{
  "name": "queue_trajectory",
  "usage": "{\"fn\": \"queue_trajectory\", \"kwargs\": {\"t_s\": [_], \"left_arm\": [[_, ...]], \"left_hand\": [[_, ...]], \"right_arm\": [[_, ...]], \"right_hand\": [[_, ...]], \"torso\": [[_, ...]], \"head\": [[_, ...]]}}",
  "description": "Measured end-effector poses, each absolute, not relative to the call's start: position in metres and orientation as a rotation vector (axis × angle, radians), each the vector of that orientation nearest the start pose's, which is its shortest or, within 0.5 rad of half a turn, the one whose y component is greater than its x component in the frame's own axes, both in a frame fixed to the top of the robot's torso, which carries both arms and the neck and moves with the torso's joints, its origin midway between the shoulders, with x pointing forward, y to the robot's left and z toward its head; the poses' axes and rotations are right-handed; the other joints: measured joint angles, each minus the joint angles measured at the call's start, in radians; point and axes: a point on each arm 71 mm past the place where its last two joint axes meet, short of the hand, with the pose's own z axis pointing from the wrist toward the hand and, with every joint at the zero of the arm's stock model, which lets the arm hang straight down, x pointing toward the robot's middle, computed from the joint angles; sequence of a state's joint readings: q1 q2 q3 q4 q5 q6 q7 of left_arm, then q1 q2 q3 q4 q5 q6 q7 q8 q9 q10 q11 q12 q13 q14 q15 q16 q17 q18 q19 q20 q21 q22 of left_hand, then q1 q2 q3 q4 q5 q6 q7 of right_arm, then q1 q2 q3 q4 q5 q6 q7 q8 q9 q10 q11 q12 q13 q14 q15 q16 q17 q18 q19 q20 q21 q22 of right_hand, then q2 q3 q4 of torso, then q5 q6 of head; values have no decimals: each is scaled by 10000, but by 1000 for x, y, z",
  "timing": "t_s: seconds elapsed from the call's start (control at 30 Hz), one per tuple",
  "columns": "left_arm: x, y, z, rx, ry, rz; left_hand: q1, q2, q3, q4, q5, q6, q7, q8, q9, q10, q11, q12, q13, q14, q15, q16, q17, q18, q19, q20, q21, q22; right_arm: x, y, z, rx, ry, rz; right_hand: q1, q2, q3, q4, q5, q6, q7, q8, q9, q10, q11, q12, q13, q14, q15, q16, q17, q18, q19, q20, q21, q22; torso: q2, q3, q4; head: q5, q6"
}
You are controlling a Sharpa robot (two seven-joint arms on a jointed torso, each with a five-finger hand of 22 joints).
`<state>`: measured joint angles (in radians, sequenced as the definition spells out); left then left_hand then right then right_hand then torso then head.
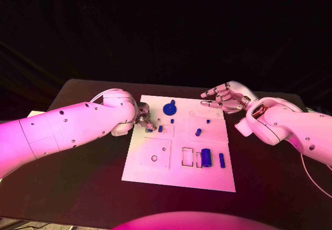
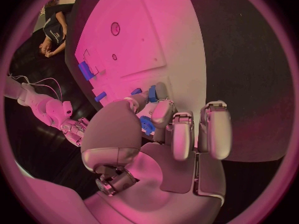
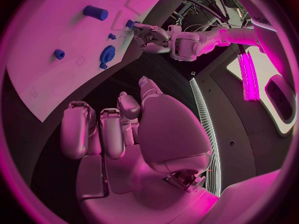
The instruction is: Assemble the parts on the task board
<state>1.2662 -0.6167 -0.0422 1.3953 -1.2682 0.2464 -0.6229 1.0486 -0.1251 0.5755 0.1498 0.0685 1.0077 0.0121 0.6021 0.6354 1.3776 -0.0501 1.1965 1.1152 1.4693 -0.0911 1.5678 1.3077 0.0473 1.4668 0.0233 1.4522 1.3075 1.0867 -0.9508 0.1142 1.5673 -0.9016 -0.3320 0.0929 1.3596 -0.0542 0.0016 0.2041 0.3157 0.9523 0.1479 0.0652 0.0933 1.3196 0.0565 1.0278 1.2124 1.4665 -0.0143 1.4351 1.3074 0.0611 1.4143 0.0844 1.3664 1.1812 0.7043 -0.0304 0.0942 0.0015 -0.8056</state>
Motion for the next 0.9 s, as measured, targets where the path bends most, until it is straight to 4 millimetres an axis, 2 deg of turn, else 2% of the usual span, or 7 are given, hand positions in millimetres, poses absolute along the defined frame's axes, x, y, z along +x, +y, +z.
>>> {"fn": "queue_trajectory", "kwargs": {"t_s": [0.53, 0.77, 0.9], "left_arm": [[508, 145, -203, 915, 22781, -2116], [506, 144, -203, 823, 22641, -2275], [505, 145, -203, 716, 22543, -2346]], "left_hand": [[42, 43, -88, 33, 0, 40, 33, -30, -41, 15, -15, 0, -2, 0, 0, 0, 3, 0, 0, 0, 0, 0], [488, 440, 194, -249, -86, 70, 40, -197, -47, 36, -36, 0, -2, -37, -36, 0, 2, 1, -36, -36, 0, -1], [616, 467, 195, -251, -48, 69, 75, -198, -32, 36, -34, -8, -32, -36, -36, 0, 2, 1, -36, -36, 0, -1]], "right_arm": [[477, -242, -175, 3966, 16306, 10333], [477, -242, -175, 3967, 16307, 10330], [477, -242, -175, 3968, 16308, 10330]], "right_hand": [[0, 0, 0, 0, 0, 0, 0, 0, 0, 0, 0, 0, 0, 0, 0, 0, -1, -1, 0, 0, 0, 0], [0, 0, 0, 0, 0, 0, 0, 0, -1, 0, 0, 0, 0, 0, 0, 0, 8, -1, 0, 0, 0, 1], [0, 0, 0, 0, 0, 0, 0, 0, 8, 0, 0, 0, -11, 0, 0, 0, 7, 0, 0, 0, 0, -9]], "torso": [[1, 4, -3], [1, 3, -3], [1, 2, 0]], "head": [[-5, -11], [-30, -20], [-32, -28]]}}
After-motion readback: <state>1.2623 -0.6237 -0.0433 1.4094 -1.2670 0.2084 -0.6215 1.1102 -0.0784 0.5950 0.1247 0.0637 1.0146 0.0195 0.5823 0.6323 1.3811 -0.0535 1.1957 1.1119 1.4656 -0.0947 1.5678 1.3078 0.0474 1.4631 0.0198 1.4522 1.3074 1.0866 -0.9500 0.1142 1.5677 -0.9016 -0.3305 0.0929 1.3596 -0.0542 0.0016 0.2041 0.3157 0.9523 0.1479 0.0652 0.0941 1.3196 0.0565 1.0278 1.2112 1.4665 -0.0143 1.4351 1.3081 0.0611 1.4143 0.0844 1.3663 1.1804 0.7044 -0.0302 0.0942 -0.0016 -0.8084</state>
